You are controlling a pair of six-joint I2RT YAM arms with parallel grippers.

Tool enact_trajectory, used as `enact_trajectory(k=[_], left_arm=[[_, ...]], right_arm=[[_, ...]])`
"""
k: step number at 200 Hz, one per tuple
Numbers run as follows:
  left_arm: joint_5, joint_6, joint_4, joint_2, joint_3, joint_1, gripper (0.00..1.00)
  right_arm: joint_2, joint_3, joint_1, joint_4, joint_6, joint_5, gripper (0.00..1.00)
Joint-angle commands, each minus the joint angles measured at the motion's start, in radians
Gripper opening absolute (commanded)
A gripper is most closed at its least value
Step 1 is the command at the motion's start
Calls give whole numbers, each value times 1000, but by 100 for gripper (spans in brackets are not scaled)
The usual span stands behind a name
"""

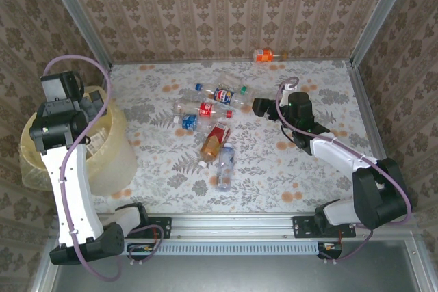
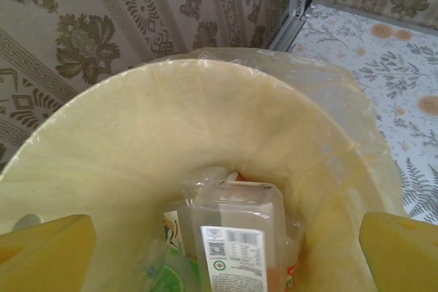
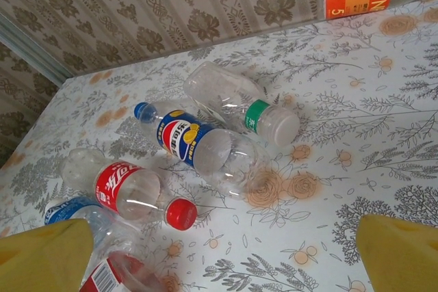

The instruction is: Put the plastic bottles in the bin

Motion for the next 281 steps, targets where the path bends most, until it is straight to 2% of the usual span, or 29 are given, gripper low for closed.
enact_trajectory(k=[1, 25, 57, 74, 89, 123, 153, 176, 214, 240, 281], left_arm=[[68, -21, -9, -15, 2, 5, 100], [152, -21, 32, -28, -2, 4, 100], [401, -44, 141, -60, -28, -9, 100], [516, -74, 211, -67, -55, -43, 100], [557, -99, 270, -64, -77, -100, 100], [561, -130, 386, -32, -121, -236, 100], [514, -150, 436, 9, -143, -299, 100], [481, -177, 456, 30, -162, -305, 100], [467, -184, 467, 38, -176, -307, 100], [448, -177, 458, 38, -174, -307, 100], [433, -174, 459, 42, -179, -306, 100]], right_arm=[[-6, 19, 19, -31, 2, 9, 100], [-25, 3, 46, -68, 5, 77, 100], [-61, -49, 83, -88, 38, 123, 100], [-75, -76, 116, -109, 66, 137, 100], [-85, -97, 158, -128, 89, 155, 100], [-105, -138, 271, -171, 122, 204, 100], [-84, -147, 380, -208, 119, 200, 100], [-44, -108, 467, -276, 36, 165, 100], [60, -16, 546, -417, -68, 73, 100], [132, 38, 636, -506, -26, 216, 100], [226, 118, 733, -602, -10, 293, 100]])
